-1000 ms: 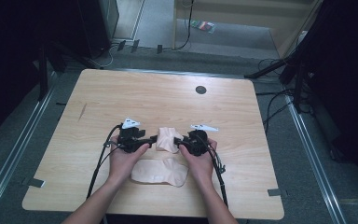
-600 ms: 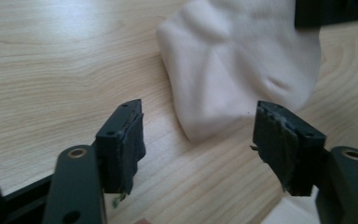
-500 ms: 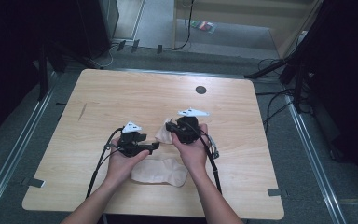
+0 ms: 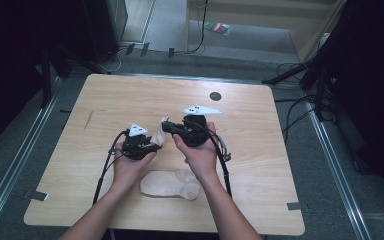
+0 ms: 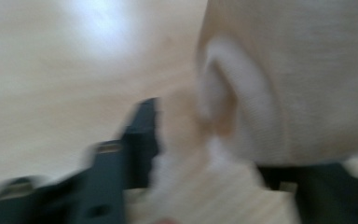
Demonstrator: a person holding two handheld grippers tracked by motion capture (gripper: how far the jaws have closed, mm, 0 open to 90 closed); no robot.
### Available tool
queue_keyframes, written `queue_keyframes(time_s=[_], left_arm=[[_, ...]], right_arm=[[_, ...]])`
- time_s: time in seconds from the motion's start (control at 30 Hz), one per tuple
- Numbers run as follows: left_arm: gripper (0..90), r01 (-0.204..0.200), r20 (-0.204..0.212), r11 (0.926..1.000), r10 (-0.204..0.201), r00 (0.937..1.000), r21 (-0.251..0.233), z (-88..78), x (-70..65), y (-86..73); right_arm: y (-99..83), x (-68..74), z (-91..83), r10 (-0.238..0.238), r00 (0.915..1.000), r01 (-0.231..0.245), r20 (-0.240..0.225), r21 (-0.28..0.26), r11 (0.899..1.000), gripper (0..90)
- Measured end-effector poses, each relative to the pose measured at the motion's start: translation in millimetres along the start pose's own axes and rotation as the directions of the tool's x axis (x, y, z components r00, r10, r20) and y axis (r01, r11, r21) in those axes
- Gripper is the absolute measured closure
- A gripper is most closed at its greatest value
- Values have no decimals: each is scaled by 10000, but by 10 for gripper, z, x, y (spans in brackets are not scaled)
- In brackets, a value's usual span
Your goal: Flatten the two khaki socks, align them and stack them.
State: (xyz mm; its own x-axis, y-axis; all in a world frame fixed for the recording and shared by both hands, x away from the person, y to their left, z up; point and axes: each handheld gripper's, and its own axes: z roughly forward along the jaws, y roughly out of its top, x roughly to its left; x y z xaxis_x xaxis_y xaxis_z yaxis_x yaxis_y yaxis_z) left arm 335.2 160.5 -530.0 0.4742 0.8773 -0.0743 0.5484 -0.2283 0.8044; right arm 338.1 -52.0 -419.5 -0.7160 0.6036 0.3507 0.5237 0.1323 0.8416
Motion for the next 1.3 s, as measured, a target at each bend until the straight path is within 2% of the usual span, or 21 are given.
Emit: queue_keyframes(time_s=[0.03, 0.07, 0.1, 0.13, 0.2, 0.27, 0.33, 0.4, 0.47, 0.53, 0.6, 0.63, 0.7, 0.83, 0.9, 1.0, 1.03, 1.1, 1.13, 1.17, 1.3], left_arm=[[866, -258, -194, 9996, 256, 9995, -103, -17, 8, -1], [885, -779, -747, 9967, 760, 9943, -222, -57, 24, -4], [895, -1095, -1054, 9938, 1070, 9887, -176, -86, 37, -3], [897, -1506, -1603, 9882, 1441, 9765, -289, -123, 41, -9], [898, -2311, -2301, 9728, 2220, 9475, -132, -155, 28, -40], [897, -2782, -2314, 9599, 2788, 9321, 358, -118, 6, -86], [897, -2885, -2090, 9550, 2965, 9319, 685, -65, -28, -139], [896, -3113, -1748, 9445, 3256, 9292, 1046, -15, -71, -180], [892, -3466, -1527, 9299, 3629, 9192, 1234, 19, -119, -209], [880, -3740, -1524, 9178, 3918, 9073, 1331, 34, -164, -226], [865, -3762, -1369, 9169, 3929, 9093, 1330, 26, -166, -226], [858, -3639, -1389, 9225, 3801, 9144, 1291, 21, -158, -230], [822, -3273, -1261, 9373, 3413, 9315, 1198, 10, -119, -238], [797, -2944, -1053, 9477, 3074, 9457, 1228, -46, -50, -253], [796, -2570, -849, 9598, 2670, 9599, 1130, -85, 0, -258], [756, -1797, -318, 9801, 1829, 9826, 848, -144, 101, -256], [718, -1459, -109, 9867, 1470, 9891, 715, -158, 141, -247], [667, -741, 121, 9965, 737, 9972, 390, -182, 212, -218], [641, -166, 194, 9998, 164, 9997, 122, -189, 255, -186], [602, 257, 267, 9997, -256, 9993, -26, -192, 282, -154], [517, 1241, 587, 9910, -1211, 9909, -497, -144, 364, -14]], right_arm=[[-8, -30, -42, -81, 9999, 81, 146, 19, 10000, 885], [-16, -49, -56, -76, 9997, 74, 211, 61, 10000, 887], [-51, -112, -75, -52, 9987, 45, 501, 148, 9999, 889], [-79, -158, -77, -28, 9976, 12, 689, 240, 9997, 891], [-195, -307, -57, 7, 9907, -79, 1357, 523, 9986, 893], [-322, -438, -6, 104, 9844, -245, 1758, 781, 9966, 894], [-454, -550, 68, -82, 9775, -168, 2106, 1164, 9931, 894], [-581, -637, 140, -247, 9715, -120, 2357, 1531, 9881, 895], [-650, -679, 167, -346, 9663, -106, 2552, 1739, 9847, 895], [-697, -720, 177, -440, 9612, -80, 2725, 1871, 9823, 894], [-721, -764, 170, -504, 9578, -79, 2830, 2009, 9796, 894], [-729, -781, 167, -641, 9534, 7, 2947, 2103, 9776, 894], [-744, -821, 146, -794, 9478, 83, 3088, 2250, 9743, 893], [-773, -907, 94, -907, 9381, 90, 3343, 2381, 9712, 893], [-788, -944, 72, -1007, 9292, 111, 3556, 2455, 9693, 893], [-810, -997, 40, -1105, 9291, 239, 3530, 2408, 9703, 885], [-815, -1004, 26, -1187, 9286, 366, 3515, 2315, 9721, 856], [-808, -1018, -1, -1261, 9094, 467, 3963, 2039, 9779, 585], [-797, -1030, -21, -1198, 9004, 454, 4183, 1835, 9820, 525], [-785, -1043, -56, -964, 8978, 326, 4298, 1534, 9876, 500], [-762, -1064, -169, -251, 8978, -27, 4397, 626, 9980, 474]])
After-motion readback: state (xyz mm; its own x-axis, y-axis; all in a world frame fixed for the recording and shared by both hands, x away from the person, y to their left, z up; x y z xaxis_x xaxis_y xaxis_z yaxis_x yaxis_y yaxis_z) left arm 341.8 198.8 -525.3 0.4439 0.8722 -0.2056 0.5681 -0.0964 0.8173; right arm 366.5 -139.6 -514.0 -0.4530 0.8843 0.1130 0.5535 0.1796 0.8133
